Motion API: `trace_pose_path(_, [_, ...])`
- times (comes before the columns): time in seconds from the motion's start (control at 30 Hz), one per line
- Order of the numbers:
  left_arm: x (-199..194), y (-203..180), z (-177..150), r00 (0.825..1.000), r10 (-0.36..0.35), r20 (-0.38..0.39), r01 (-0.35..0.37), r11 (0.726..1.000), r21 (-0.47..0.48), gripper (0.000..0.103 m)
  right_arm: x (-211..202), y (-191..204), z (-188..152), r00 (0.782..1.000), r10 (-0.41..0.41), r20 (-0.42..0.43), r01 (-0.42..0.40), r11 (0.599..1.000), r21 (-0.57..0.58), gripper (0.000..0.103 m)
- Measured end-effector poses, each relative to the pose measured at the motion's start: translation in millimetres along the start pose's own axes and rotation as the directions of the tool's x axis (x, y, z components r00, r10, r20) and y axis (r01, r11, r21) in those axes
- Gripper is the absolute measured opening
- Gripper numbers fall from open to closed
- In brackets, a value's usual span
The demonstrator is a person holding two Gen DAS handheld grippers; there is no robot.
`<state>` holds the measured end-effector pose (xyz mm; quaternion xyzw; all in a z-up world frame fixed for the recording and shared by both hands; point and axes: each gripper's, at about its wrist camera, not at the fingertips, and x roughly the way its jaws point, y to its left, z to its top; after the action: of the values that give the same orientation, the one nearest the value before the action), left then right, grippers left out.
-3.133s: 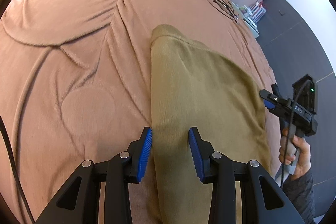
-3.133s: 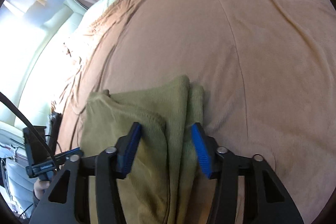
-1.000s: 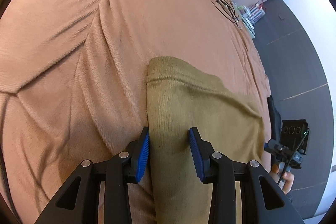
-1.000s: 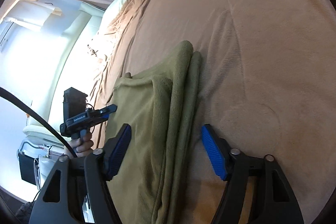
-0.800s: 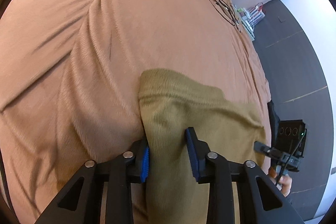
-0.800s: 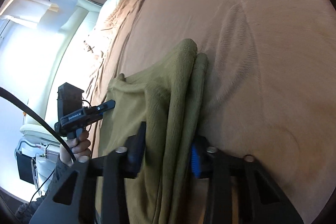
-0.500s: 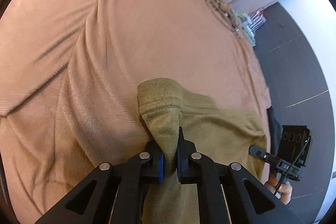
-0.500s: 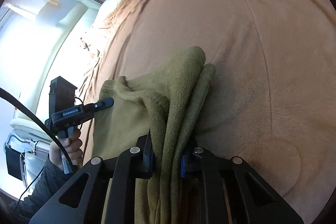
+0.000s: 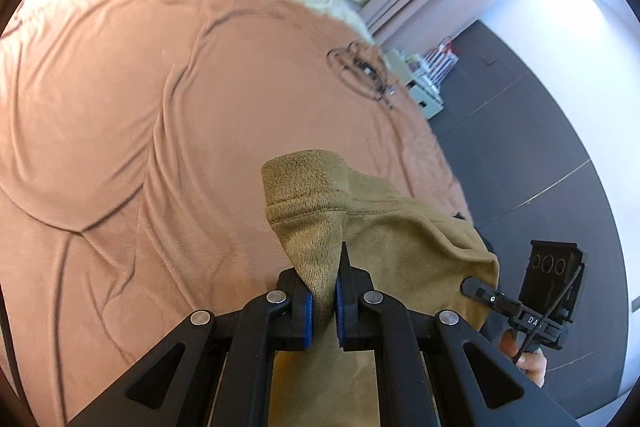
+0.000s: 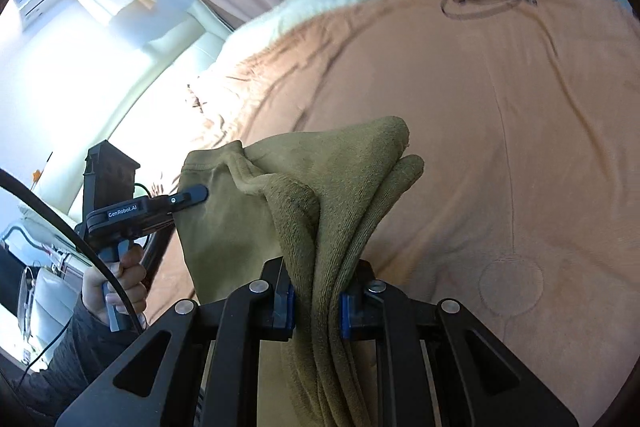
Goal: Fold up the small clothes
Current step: 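Grasp the shirt end with both grippers and lift it, then carry the lifted olive shirt with both grippers toward the folded clothes stack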
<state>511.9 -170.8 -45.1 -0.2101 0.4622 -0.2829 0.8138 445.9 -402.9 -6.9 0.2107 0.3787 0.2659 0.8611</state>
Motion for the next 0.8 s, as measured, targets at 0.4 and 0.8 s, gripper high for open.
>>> trace_pose_path(0.4, [-106.0,-35.9,-6.4,0.986,-0.052,0.155,0.043,0.997,0.063,0.008,-105.5,90.2,-37.9,0.994,0.002,0.114,0.015,0.988,-0.153,0.012])
trace_pose_path(0.8, [-234.7,-39.3,-21.2,0.944,-0.054,0.325,0.023,0.995,0.097,0.008,-148.1,194.3,-76.2,0.983,0.052,0.174,0.004,0.953,-0.304,0.012])
